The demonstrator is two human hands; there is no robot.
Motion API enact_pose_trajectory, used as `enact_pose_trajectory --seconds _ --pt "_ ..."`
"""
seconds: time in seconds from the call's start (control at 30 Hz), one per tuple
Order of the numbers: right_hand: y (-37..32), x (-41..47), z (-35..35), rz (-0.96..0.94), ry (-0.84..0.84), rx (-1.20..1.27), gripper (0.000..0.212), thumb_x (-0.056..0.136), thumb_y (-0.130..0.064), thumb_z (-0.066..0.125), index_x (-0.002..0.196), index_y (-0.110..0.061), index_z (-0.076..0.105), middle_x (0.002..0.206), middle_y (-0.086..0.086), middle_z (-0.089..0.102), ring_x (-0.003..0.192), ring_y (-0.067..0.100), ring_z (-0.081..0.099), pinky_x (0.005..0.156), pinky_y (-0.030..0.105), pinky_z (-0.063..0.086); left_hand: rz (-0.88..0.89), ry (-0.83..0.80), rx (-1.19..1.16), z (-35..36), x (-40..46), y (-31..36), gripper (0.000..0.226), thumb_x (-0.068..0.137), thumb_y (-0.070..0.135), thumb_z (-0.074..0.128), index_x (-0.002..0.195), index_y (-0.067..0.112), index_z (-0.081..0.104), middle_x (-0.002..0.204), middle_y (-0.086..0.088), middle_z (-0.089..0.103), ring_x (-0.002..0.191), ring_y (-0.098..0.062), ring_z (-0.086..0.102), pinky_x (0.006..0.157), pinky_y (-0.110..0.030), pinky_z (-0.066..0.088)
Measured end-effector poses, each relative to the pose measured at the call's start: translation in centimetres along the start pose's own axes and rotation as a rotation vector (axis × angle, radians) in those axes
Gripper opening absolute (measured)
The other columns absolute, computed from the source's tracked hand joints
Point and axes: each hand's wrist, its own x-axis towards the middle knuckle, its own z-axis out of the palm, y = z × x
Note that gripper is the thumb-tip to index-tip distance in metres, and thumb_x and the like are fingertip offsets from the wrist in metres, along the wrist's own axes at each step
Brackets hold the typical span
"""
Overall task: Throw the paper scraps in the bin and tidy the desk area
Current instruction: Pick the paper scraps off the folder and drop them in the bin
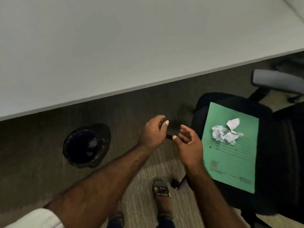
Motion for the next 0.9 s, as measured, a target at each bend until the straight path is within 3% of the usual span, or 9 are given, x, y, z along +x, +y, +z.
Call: enact_pose_trajectory --seconds 0.17,0.2,0.3,0.37,0.5,0.6,0.7,0.9 --pt "0.1 1.3 -9.2 -0.084 0.176 -0.104 0.050 0.089 -0.013 0.080 0.133 -0.031 0.065 0.130 -0.009 0.068 0.119 0.006 0.064 0.079 0.002 0.045 0.133 -0.155 0.119 5.7 -0.2 6.4 0.042 0.098 0.044 0.055 0.133 0.021 0.061 0.129 0.001 0.068 0.115 -0.011 0.064 0.097 -0.032 0.057" --pt "0.2 1.5 -10.8 -0.094 0.206 -0.123 0.050 0.089 -0.012 0.080 0.134 -0.028 0.066 0.132 -0.006 0.068 0.120 0.008 0.063 0.084 0.006 0.047 0.139 -0.193 0.146 6.7 -0.3 7.3 0.045 0.099 0.046 0.055 0.136 0.021 0.059 0.134 0.000 0.066 0.120 -0.013 0.062 0.101 -0.034 0.055" --pt "0.6 2.4 -15.5 -0.081 0.273 -0.207 0.049 0.089 -0.012 0.081 0.135 -0.022 0.065 0.135 -0.005 0.065 0.122 0.014 0.061 0.103 0.036 0.056 0.166 -0.294 0.157 10.2 -0.7 9.6 0.055 0.095 0.046 0.061 0.143 0.020 0.053 0.142 -0.002 0.060 0.129 -0.017 0.057 0.109 -0.037 0.050" --pt "1.1 3.2 -18.1 -0.078 0.269 -0.313 0.052 0.088 -0.011 0.082 0.136 -0.020 0.064 0.136 -0.002 0.062 0.126 0.019 0.059 0.110 0.043 0.051 0.202 -0.371 0.160 12.3 -0.9 10.5 0.065 0.091 0.043 0.070 0.147 0.019 0.048 0.148 -0.004 0.055 0.135 -0.020 0.053 0.114 -0.038 0.045" --pt "2.5 5.1 -21.9 -0.075 0.210 -0.519 0.060 0.087 -0.008 0.080 0.143 -0.016 0.058 0.146 0.004 0.054 0.135 0.021 0.053 0.109 0.022 0.033 0.240 -0.464 0.336 16.0 -1.2 11.3 0.090 0.085 0.049 0.075 0.158 0.024 0.030 0.164 -0.010 0.034 0.154 -0.027 0.030 0.123 -0.047 0.033" --pt "3.4 7.2 -23.3 -0.062 0.150 -0.635 0.068 0.089 -0.008 0.078 0.151 -0.012 0.051 0.159 0.008 0.044 0.148 0.024 0.042 0.115 0.023 0.026 0.233 -0.461 0.394 18.0 -0.8 11.7 0.098 0.082 0.048 0.078 0.160 0.026 0.023 0.166 -0.014 0.028 0.155 -0.033 0.024 0.125 -0.048 0.030" --pt "4.1 9.3 -23.6 -0.072 0.078 -0.722 0.072 0.089 -0.007 0.076 0.154 -0.014 0.047 0.165 0.012 0.037 0.154 0.026 0.034 0.123 0.028 0.023 0.245 -0.488 0.465 19.2 -0.2 11.5 0.097 0.083 0.043 0.079 0.160 0.028 0.022 0.167 -0.013 0.027 0.155 -0.032 0.024 0.123 -0.049 0.031" --pt "5.1 11.7 -22.4 -0.074 -0.036 -0.819 0.071 0.088 -0.003 0.072 0.154 -0.017 0.050 0.161 0.015 0.040 0.145 0.033 0.044 0.119 0.034 0.034 0.291 -0.463 0.579 20.1 0.3 10.9 0.068 0.088 0.038 0.073 0.149 0.031 0.044 0.153 -0.003 0.048 0.142 -0.025 0.039 0.113 -0.048 0.036"
